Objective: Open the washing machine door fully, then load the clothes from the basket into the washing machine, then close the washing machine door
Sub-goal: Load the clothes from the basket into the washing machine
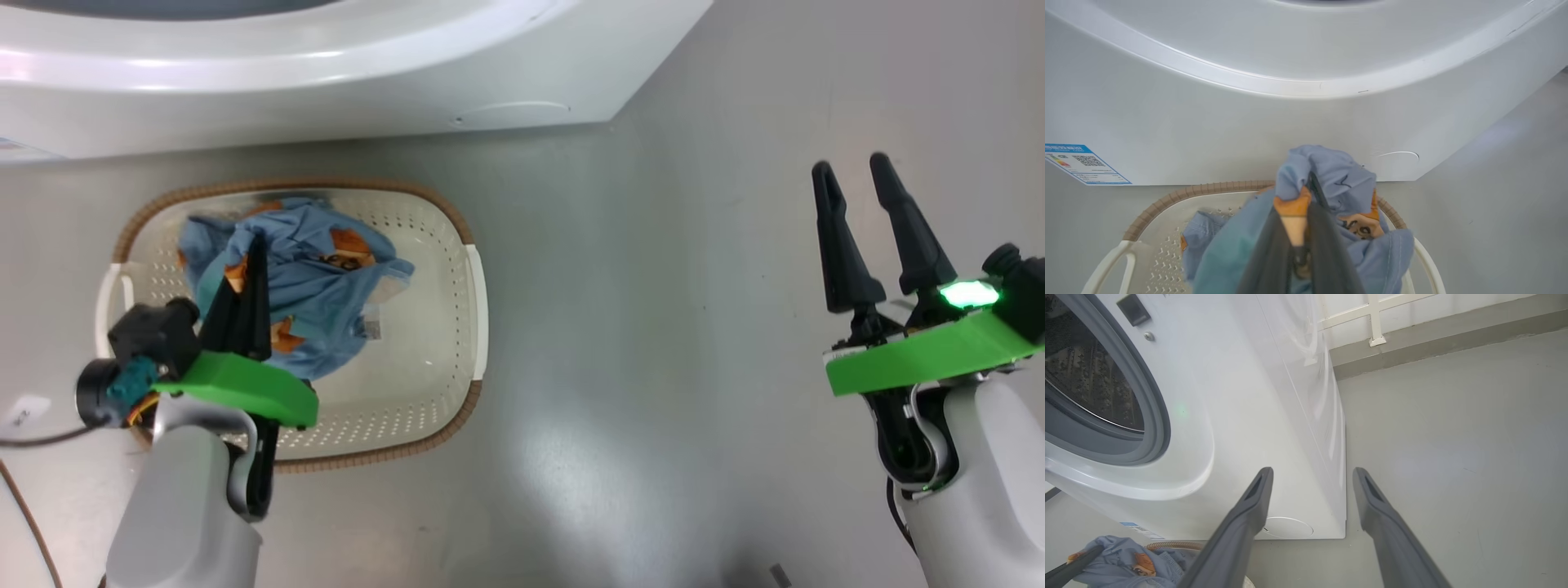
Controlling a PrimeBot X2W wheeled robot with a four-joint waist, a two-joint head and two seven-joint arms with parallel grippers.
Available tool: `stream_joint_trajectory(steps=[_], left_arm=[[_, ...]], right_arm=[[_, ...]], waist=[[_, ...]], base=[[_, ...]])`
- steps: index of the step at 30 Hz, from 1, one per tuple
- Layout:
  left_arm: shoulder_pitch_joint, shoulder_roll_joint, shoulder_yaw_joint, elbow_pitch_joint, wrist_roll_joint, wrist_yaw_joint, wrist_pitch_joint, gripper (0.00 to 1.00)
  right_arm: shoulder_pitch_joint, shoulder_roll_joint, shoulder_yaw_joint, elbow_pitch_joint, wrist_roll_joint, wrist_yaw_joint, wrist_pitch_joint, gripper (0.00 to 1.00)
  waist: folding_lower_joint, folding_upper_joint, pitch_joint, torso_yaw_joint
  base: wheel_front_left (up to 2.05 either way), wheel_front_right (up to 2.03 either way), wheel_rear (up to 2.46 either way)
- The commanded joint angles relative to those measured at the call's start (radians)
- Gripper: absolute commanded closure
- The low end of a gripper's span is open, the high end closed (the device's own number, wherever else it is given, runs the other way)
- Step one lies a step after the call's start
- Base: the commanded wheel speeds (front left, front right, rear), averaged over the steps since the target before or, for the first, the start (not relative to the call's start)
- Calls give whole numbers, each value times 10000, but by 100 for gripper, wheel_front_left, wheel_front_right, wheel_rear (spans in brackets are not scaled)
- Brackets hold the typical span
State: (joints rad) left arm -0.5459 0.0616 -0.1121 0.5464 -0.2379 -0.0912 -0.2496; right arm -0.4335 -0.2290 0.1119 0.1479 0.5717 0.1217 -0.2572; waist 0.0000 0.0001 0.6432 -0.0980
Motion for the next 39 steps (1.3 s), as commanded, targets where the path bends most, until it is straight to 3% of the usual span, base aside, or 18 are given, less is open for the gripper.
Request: stream_joint_trajectory(steps=[1, 14, 28, 39], left_arm=[[421, 191, 252, -433, 79, 78, -121, 100], [1828, -44, 145, -2973, 149, 176, -122, 100], [2905, -93, -27, -3962, -22, 325, -122, 100], [3336, -92, -128, -5014, -70, 498, -122, 100]], right_arm=[[431, -138, 155, -154, 3, 90, -46, 0], [781, -344, 312, 68, -31, 90, -46, 0], [1442, -320, 408, 443, -77, 90, -46, 0], [1662, -247, 334, 453, -87, 90, -46, 0]], waist=[[0, -1, -168, 88], [0, -1, -1141, 354], [0, -1, -2766, 386], [0, -1, -3062, 393]], base=[[0, 0, 0], [0, 0, 0], [0, 0, 0], [0, 0, 0]])
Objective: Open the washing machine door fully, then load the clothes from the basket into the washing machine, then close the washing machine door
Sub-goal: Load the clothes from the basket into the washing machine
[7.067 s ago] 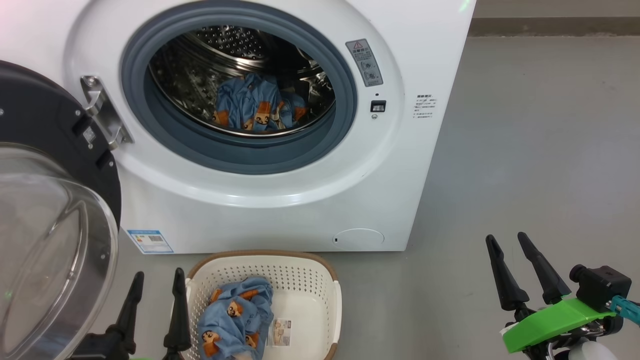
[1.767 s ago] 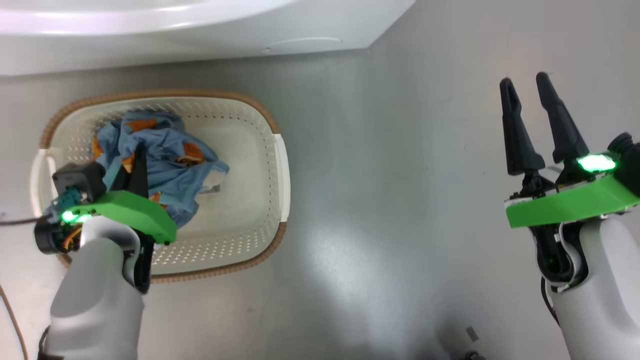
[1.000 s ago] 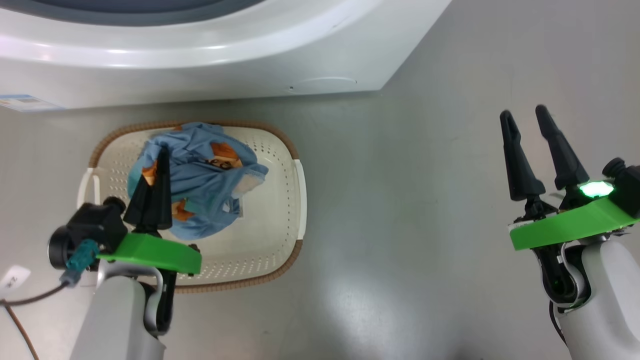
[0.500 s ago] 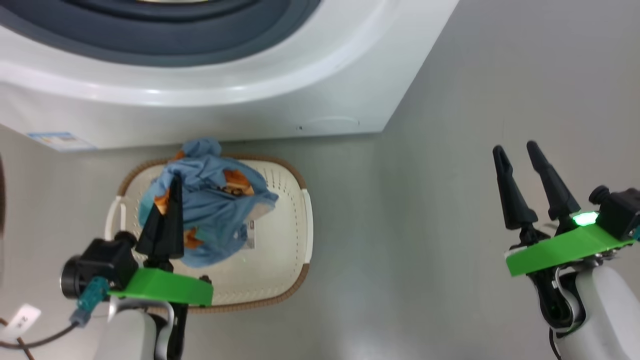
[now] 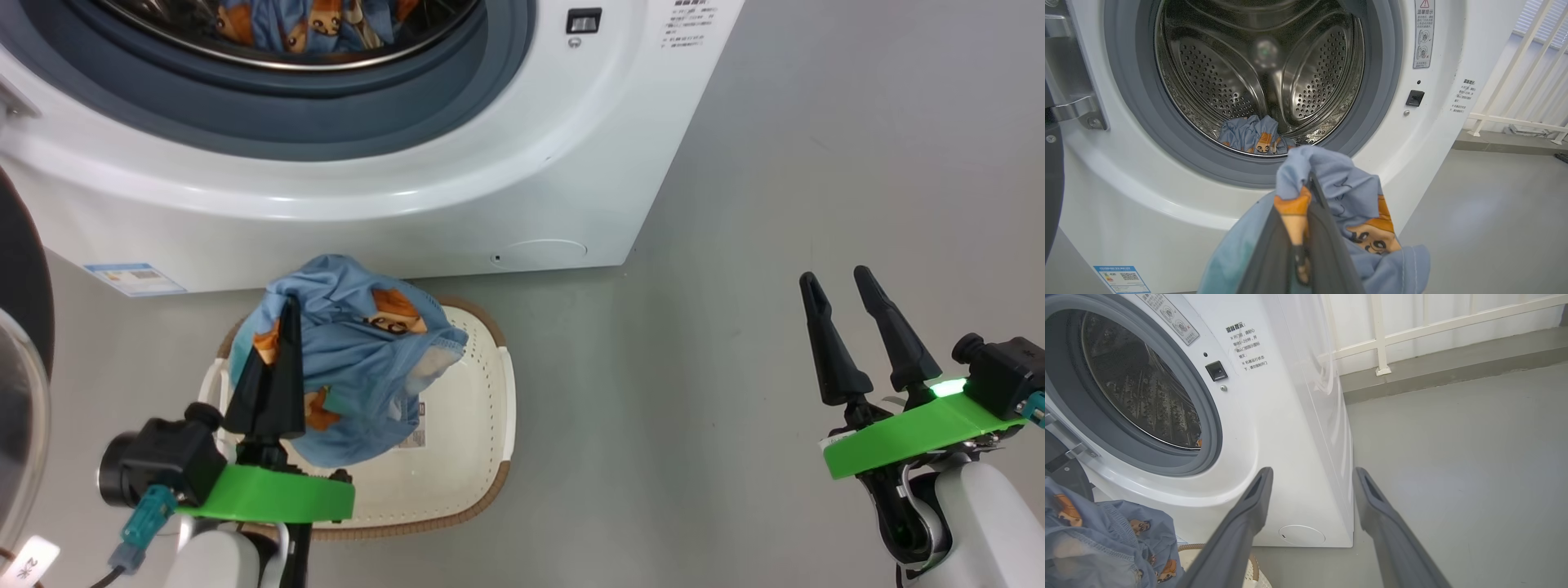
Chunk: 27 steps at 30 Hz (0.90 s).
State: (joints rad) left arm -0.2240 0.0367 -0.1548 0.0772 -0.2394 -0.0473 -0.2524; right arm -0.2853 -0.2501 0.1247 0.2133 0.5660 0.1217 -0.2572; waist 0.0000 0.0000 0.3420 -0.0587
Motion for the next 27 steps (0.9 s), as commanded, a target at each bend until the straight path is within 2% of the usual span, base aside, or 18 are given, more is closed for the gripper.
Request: stream_joint_trajectory(steps=[1, 14, 27], left_arm=[[150, 170, 307, -340, -72, 63, -92, 100], [779, 279, 389, -593, -349, 198, 107, 100], [1115, 318, 426, -892, -594, 309, 238, 100]], right_arm=[[202, -25, 199, -186, -30, 90, -46, 0], [589, 134, 174, 19, -78, 90, -46, 0], [763, 133, 205, 120, -70, 90, -46, 0]], waist=[[0, 0, -95, 0], [0, 0, -1108, 30], [0, 0, -1584, 58]], base=[[0, 0, 0], [0, 0, 0], [0, 0, 0]])
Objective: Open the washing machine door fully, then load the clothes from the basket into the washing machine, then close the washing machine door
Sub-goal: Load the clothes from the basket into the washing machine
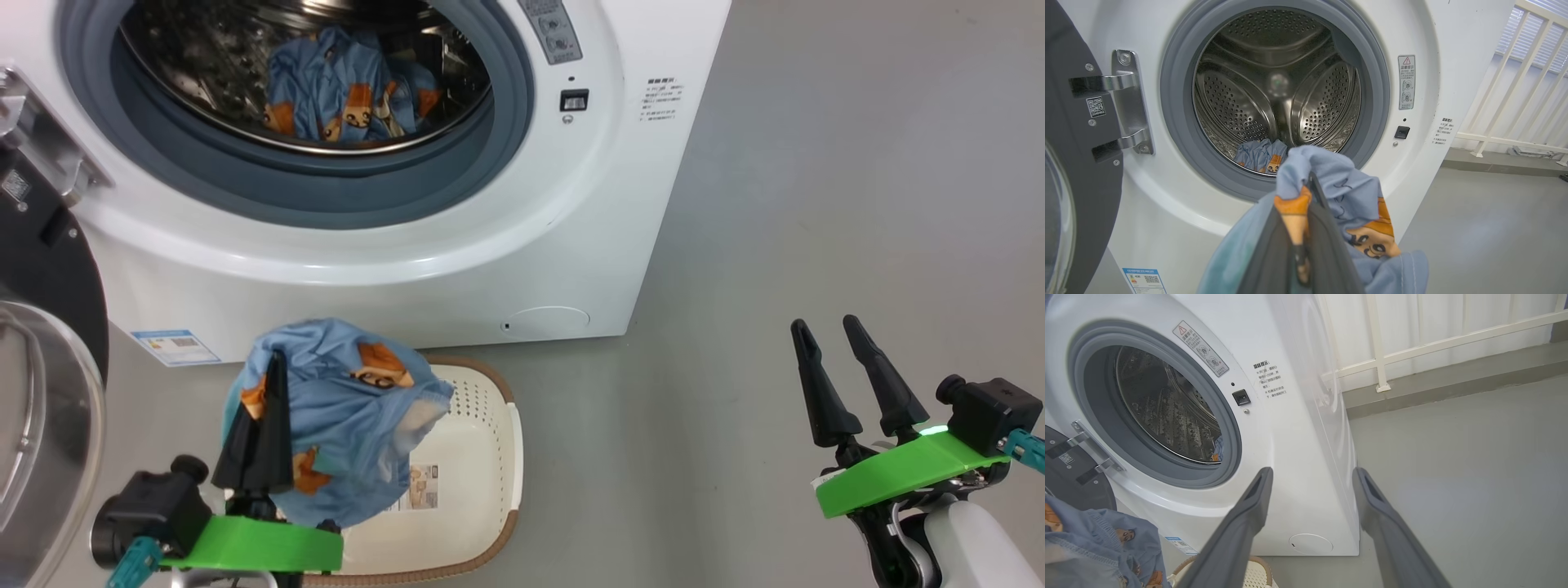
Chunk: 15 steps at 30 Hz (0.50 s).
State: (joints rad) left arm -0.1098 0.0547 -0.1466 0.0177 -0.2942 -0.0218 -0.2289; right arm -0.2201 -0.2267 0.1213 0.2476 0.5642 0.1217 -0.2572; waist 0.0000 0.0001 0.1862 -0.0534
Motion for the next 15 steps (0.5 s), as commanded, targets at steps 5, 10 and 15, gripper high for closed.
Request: stream_joint_trajectory(steps=[5, 10, 15], left_arm=[[83, 175, 345, -347, -106, 99, 69, 100], [186, 199, 330, -425, -147, 150, 112, 100], [231, 217, 308, -509, -191, 182, 127, 100]], right_arm=[[213, -65, 217, -226, -83, 90, -46, 0], [302, -26, 214, -217, -116, 90, -46, 0], [317, -40, 206, -232, -112, 90, -46, 0]], waist=[[0, -1, -206, 5], [0, -1, -342, 0], [0, -1, -351, -6]], base=[[0, 0, 0], [0, 0, 0], [0, 0, 0]])
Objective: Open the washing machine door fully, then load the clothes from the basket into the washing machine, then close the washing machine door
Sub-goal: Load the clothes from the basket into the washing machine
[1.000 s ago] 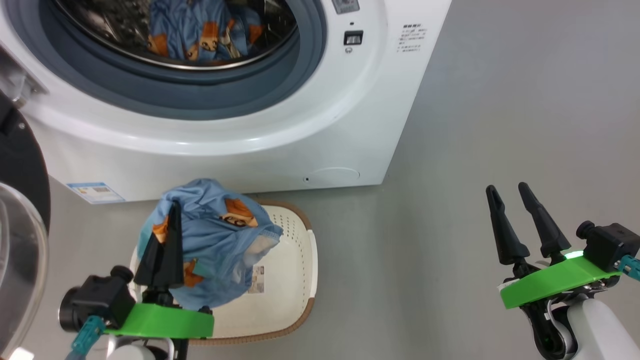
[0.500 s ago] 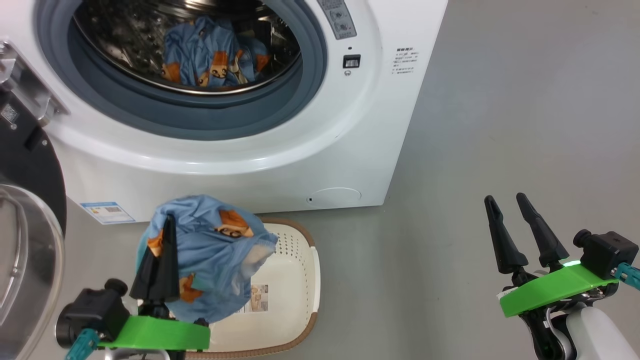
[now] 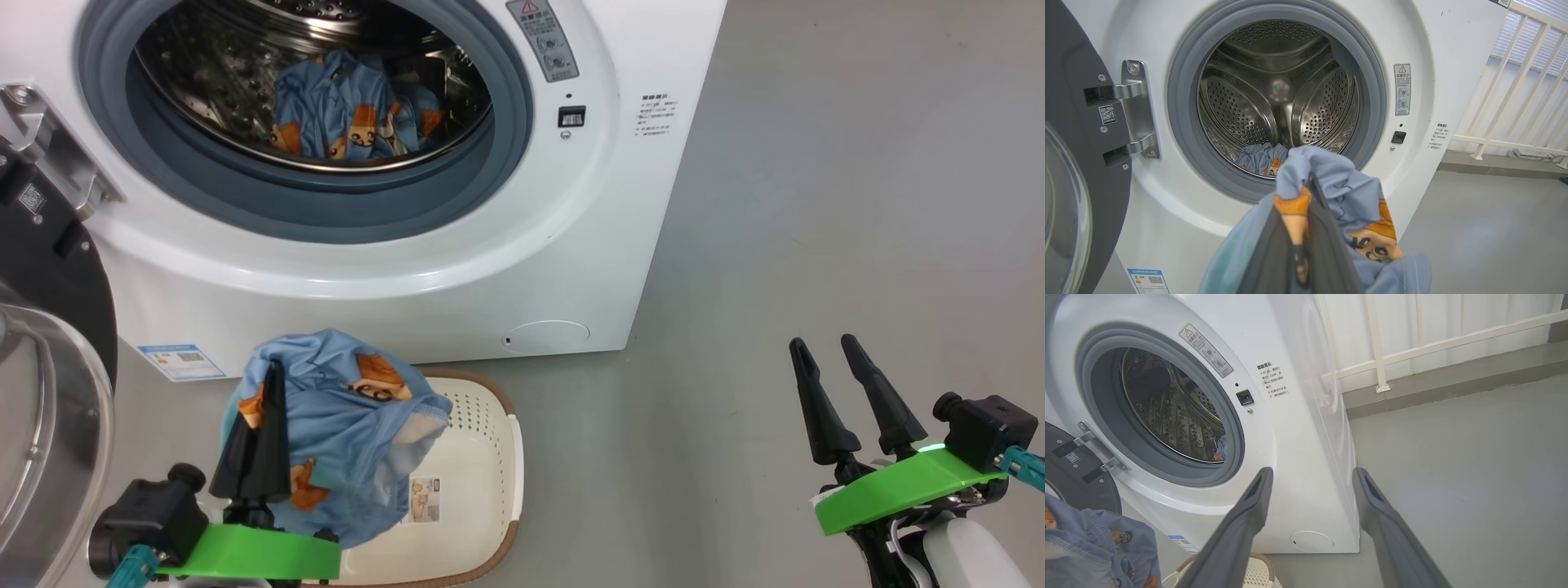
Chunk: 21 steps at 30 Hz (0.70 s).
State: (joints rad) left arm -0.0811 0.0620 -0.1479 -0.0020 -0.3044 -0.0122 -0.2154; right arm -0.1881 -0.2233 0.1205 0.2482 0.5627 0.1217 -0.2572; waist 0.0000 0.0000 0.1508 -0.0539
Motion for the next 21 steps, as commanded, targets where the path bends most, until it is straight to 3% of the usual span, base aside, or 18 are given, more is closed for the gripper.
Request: stream_joint_trajectory(steps=[1, 21], left_arm=[[-60, 152, 323, -319, -103, 87, -8, 100], [-800, 279, 156, -390, -131, 73, 3, 100]], right_arm=[[-2, -69, 215, -247, -99, 90, -46, 0], [-54, -80, 218, -288, -64, 90, -46, 0]], waist=[[0, 0, 13, -2], [0, 0, 218, 17]], base=[[0, 0, 0], [0, 0, 0]])
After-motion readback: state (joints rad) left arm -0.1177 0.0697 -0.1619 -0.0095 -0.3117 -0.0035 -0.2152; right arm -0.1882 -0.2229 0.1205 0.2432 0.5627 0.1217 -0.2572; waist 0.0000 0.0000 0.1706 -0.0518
